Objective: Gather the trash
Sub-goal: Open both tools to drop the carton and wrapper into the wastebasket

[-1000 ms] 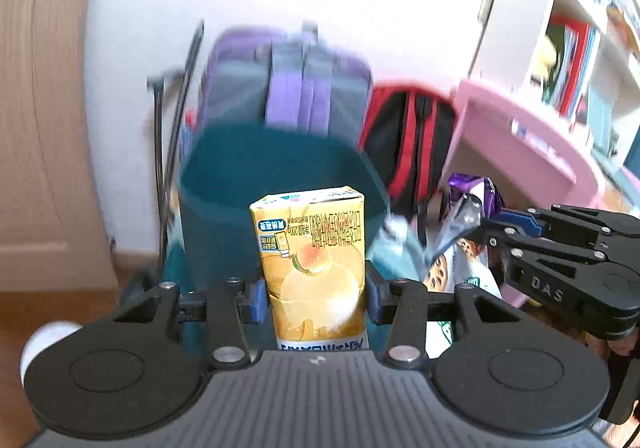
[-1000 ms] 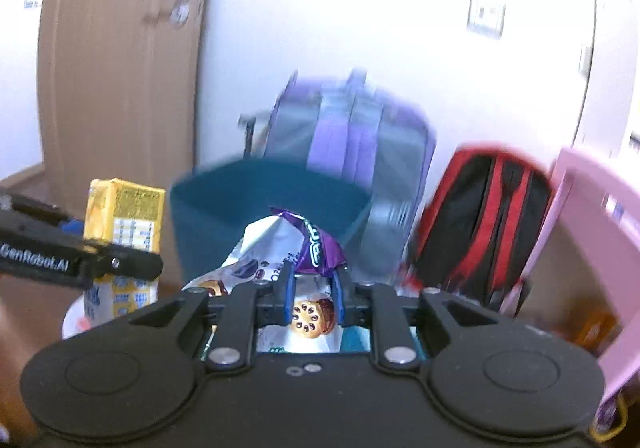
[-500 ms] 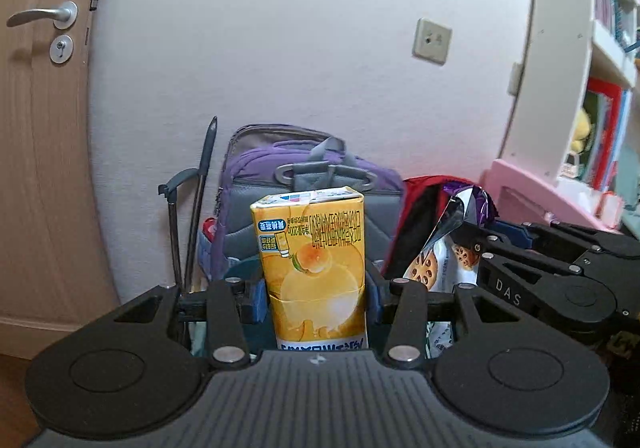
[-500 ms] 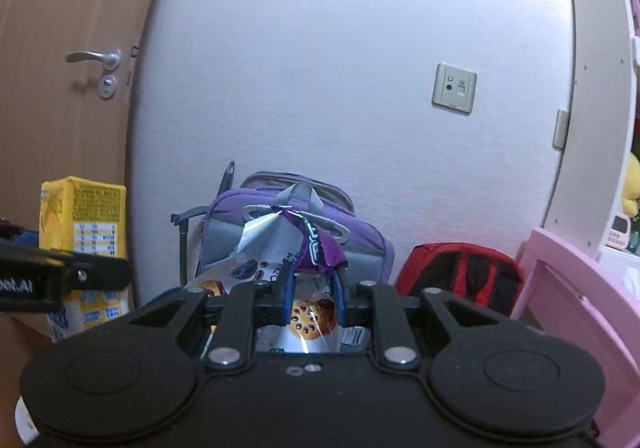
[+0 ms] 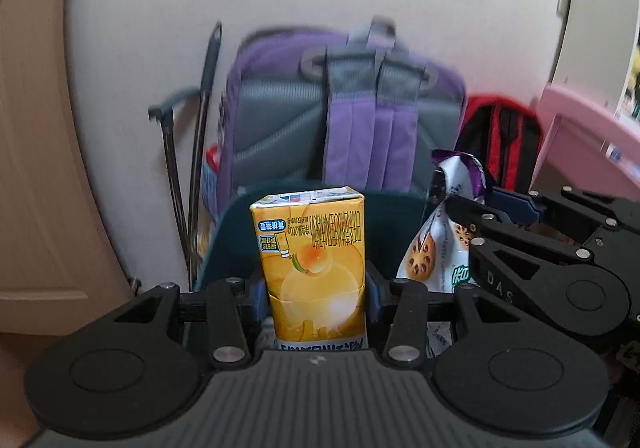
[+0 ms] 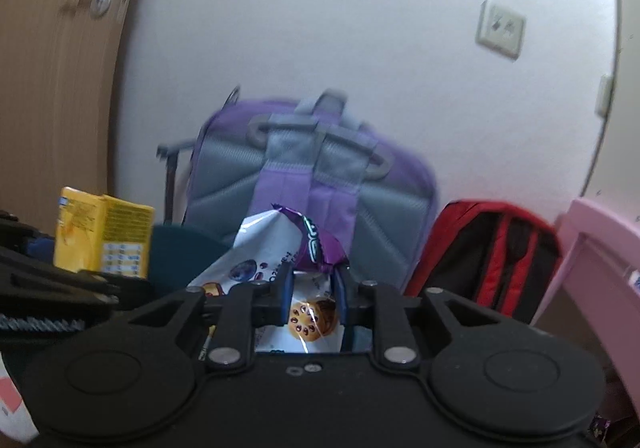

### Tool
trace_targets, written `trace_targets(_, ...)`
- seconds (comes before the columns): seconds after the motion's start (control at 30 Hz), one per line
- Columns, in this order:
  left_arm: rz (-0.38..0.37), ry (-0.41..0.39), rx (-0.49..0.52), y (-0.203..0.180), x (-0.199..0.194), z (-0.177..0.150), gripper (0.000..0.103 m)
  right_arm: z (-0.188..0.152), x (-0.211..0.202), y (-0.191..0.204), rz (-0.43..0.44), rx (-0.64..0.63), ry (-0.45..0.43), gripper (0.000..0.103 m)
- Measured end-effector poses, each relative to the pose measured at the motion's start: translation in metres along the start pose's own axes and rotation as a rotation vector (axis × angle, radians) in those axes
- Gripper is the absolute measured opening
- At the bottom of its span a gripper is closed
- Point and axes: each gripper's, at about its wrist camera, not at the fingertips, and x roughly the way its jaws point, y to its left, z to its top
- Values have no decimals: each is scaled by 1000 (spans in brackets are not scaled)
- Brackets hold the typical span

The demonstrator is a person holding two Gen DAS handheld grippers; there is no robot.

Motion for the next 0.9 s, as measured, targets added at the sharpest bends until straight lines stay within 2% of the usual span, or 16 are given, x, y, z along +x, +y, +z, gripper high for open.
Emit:
trace_targets(0.17, 5, 89, 19, 1, 24, -11, 45, -15, 16, 3, 53, -8, 83, 24)
trace_targets(0.27, -2, 114, 19, 1, 30, -16, 45, -20, 18, 1, 79, 2, 116, 28)
trace_targets(0.33, -4, 121, 12, 1, 31, -18, 50, -22, 18, -2, 86, 18, 125, 33)
trace_targets(0.57, -10, 95, 11, -4, 21, -17, 65, -23, 4, -16, 105, 73, 101, 42)
trace_targets(0.63, 8, 81, 17, -7, 16, -15, 74, -22, -3, -20, 104, 84, 91, 48)
trace_targets(0.9, -3, 27, 14, -12, -27, -15, 83, -20, -51, -36, 146, 132, 65, 53)
